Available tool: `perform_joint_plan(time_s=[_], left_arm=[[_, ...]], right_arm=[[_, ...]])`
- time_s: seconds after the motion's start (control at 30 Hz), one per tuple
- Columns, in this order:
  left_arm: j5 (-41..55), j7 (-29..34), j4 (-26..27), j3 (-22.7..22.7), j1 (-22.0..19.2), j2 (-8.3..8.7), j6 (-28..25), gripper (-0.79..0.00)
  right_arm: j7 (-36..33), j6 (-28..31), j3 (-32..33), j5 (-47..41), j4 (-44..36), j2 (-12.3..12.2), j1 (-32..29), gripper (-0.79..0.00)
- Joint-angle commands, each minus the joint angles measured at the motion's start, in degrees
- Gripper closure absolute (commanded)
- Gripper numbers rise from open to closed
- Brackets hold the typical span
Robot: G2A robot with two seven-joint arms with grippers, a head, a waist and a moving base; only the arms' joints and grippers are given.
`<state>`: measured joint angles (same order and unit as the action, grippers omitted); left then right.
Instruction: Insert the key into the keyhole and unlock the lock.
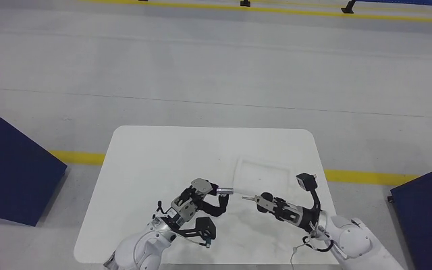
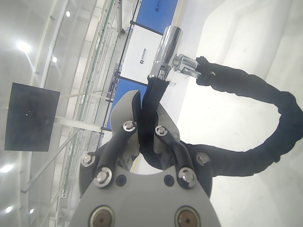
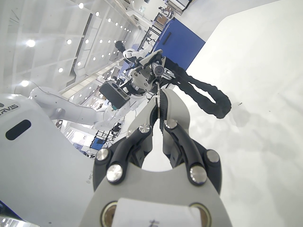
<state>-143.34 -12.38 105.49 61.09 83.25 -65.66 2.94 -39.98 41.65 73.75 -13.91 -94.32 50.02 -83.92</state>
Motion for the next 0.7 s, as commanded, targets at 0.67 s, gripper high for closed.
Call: perform_joint_plan(time_s=[0.67], left_arm=[[-0.16, -0.05, 0.02, 0.11, 0.10, 0.00, 0.05, 0.000]], right_arm=[[3.15, -3.69, -1.23, 1.56, -2.16, 0.90, 0.36, 0.000]])
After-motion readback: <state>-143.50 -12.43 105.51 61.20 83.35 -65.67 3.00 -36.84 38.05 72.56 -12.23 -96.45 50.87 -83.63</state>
